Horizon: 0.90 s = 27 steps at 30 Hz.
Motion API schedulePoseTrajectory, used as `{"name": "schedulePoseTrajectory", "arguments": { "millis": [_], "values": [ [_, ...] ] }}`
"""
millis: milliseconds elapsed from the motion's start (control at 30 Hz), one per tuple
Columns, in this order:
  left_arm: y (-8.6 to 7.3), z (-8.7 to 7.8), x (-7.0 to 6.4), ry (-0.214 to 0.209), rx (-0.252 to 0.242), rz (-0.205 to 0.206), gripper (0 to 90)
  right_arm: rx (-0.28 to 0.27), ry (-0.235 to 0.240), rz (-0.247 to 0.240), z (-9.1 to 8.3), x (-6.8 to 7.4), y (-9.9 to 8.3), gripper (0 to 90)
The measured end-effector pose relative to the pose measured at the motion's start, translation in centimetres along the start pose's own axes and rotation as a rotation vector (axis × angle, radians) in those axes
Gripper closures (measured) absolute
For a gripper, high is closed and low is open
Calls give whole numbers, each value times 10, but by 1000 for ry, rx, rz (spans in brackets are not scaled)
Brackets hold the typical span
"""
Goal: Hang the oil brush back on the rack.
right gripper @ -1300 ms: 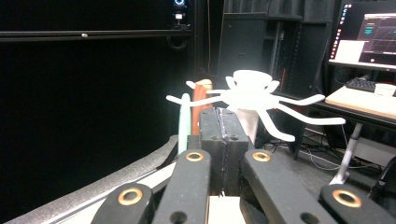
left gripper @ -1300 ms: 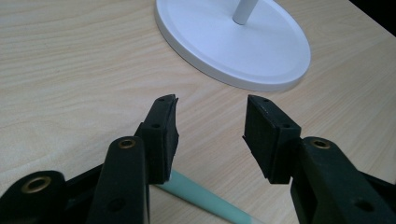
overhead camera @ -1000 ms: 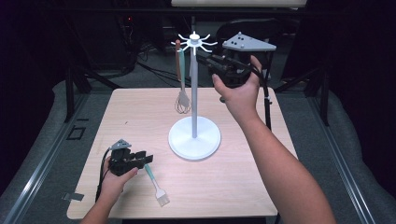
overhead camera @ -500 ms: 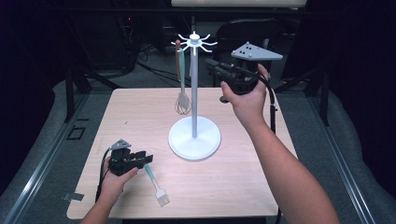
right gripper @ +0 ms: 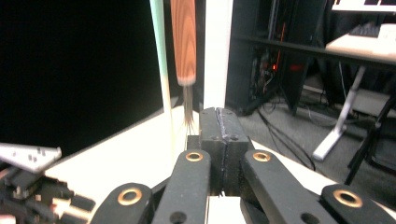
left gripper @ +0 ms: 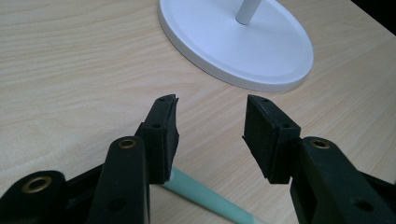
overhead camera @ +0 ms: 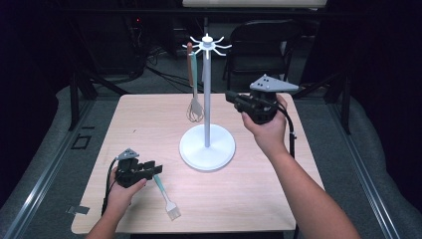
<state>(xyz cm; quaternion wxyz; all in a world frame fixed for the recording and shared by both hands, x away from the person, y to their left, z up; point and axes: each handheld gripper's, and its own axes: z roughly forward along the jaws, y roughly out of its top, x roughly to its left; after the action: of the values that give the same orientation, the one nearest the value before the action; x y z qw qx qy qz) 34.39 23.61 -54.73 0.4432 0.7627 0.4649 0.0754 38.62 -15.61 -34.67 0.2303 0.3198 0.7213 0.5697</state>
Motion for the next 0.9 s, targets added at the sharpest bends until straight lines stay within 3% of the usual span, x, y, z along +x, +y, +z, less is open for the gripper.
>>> {"name": "schedulePoseTrajectory", "arguments": {
  "millis": [100, 300, 500, 633, 733, 800, 900],
  "values": [
    [0, 0, 0, -1, -1, -3, 541, 40, 7, 5, 1, 0, -18, 900],
    [0, -1, 0, -2, 1, -3, 541, 213, 9, 9, 7, -1, -59, 879],
    [0, -2, 1, 0, -6, -4, 541, 317, 31, 66, 8, 0, -97, 853],
    [0, -2, 1, 0, -4, -4, 541, 387, 16, 70, 4, -1, -120, 831],
    [0, -3, 2, 8, -5, -6, 540, 447, 26, 122, 0, -3, -141, 804],
    [-1, -3, 2, 7, -6, -8, 539, 477, 21, 115, -2, -3, -153, 794],
    [-1, -2, 2, 10, -5, -8, 537, 525, 33, 144, -5, -4, -172, 753]
  ]
}}
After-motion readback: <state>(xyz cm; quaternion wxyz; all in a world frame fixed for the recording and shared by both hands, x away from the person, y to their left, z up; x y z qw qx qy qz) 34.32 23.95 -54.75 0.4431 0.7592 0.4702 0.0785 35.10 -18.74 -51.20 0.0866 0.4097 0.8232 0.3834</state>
